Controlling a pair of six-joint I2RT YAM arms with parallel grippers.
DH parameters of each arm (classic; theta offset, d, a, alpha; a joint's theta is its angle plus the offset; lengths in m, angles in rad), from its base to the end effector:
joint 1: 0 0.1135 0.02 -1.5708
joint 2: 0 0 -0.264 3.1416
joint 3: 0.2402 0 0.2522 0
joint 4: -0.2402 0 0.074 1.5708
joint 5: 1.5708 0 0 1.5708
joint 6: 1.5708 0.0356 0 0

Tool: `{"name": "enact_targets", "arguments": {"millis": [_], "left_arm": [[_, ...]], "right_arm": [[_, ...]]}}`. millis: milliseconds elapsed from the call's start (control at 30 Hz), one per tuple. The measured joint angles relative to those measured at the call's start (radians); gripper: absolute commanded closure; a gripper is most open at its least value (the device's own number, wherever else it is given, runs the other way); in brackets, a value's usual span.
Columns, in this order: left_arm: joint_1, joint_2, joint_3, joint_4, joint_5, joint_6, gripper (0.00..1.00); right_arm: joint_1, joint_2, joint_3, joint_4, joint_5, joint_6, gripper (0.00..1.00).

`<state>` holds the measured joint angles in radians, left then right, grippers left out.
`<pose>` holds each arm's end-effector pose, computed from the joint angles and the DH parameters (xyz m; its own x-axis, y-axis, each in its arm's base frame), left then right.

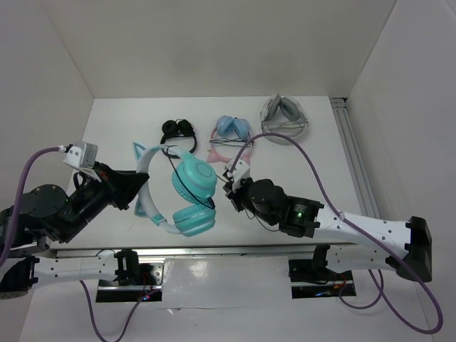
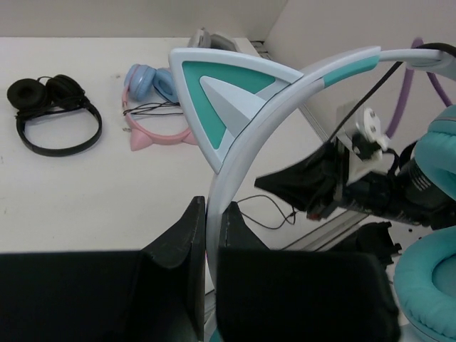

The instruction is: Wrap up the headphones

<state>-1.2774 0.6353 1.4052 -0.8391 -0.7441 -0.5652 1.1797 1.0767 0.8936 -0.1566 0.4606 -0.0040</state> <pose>0.0351 -0.0328 0.4768 -0.2894 -0.4045 -0.8675 0.4190 0.7613 -0.4947 0.1086 0.2218 0.3250 -0.1243 -0.3110 -0.9423 -0.6689 0.7277 -0.1519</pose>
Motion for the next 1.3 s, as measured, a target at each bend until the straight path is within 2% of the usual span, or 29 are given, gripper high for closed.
{"name": "enact_targets", "arguments": {"millis": [200, 433, 600, 667, 833, 1000, 1167, 1300], "left_arm": [[-0.001, -0.018, -0.039, 0.042, -0.085, -0.047, 1.00], [-0.002, -0.026, -0.067, 0.057, -0.157, -0.103, 1.00], [-0.004, -0.015, -0.070, 0.040, -0.229, -0.145, 1.00], [-0.005, -0.006, -0.070, 0.020, -0.261, -0.171, 1.00], [-0.004, 0.007, -0.060, 0.006, -0.372, -0.286, 1.00], [-0.004, 0.010, -0.047, -0.017, -0.439, -0.408, 1.00], [-0.004, 0.037, -0.043, -0.031, -0.487, -0.441, 1.00], [-0.004, 0.064, -0.043, -0.039, -0.518, -0.438, 1.00]], "right_arm": [[0.003, -0.035, -0.136, 0.252, -0.293, 0.024, 1.00], [0.085, 0.000, -0.215, 0.509, -0.495, 0.048, 0.97], [0.109, 0.041, -0.245, 0.654, -0.581, 0.069, 0.96], [0.109, 0.045, -0.272, 0.723, -0.614, 0.089, 0.91], [0.121, 0.061, -0.344, 0.834, -0.727, 0.148, 0.88], [0.148, 0.095, -0.348, 0.912, -0.776, 0.184, 0.88], [0.158, 0.121, -0.348, 0.979, -0.813, 0.214, 0.87], [0.180, 0.127, -0.348, 1.031, -0.843, 0.240, 0.81]]}}
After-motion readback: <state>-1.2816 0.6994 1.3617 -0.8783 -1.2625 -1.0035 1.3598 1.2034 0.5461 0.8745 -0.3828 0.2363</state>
